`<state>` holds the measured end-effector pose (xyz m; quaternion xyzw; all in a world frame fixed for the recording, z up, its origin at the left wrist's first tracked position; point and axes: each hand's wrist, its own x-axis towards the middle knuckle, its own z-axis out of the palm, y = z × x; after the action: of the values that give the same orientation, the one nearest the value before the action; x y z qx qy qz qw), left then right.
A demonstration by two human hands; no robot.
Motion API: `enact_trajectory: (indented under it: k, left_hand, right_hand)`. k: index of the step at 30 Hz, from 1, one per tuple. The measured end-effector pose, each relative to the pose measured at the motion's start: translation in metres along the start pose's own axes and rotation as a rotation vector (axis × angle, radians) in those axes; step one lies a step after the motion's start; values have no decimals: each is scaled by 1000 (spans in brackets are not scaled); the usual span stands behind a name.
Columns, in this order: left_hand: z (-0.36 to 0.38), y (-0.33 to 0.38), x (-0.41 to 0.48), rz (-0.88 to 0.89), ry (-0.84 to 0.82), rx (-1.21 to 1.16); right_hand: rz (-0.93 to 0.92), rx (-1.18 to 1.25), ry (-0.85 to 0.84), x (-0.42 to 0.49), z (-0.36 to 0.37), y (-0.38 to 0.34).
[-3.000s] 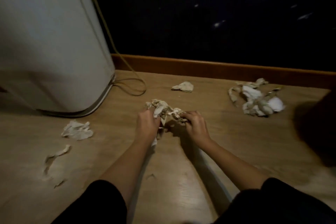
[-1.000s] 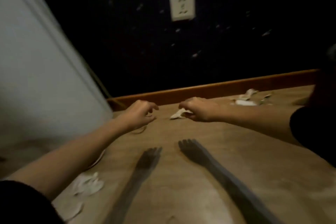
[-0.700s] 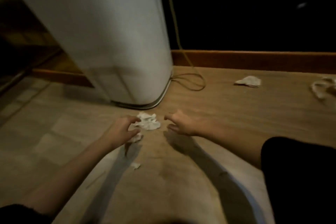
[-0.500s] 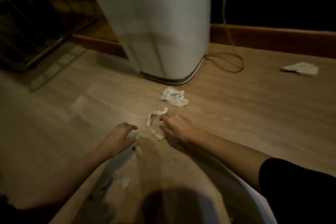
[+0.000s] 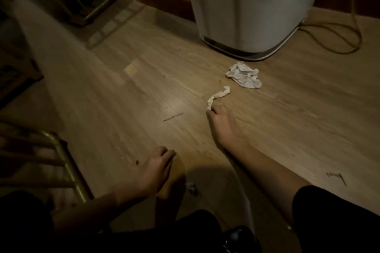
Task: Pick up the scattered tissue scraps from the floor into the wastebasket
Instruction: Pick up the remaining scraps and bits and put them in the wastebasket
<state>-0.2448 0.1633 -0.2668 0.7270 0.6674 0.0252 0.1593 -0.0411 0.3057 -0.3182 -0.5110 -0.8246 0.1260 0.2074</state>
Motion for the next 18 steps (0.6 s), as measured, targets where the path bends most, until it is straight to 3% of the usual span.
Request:
enact_trajectory:
  k: [5,8,12,15,18]
  left_hand:
    - [1,6,14,34,73,-128]
    - [-8,1,29,4,92,-126]
    - [-31,-29,45,-129,242,-136]
    - [-45,-60,41,-230,236,-132]
    - [-52,-77,28,-270,188,-87]
  right_hand:
    - [-70,74,30,-33,7,-5]
    - [-65,282,38,-50,-5,-22]
    - [-322,434,-73,-101,-18,-63]
    - [-571,255,-234,-125,-8,-74]
    - [-669,206,-165,-135,7,-73]
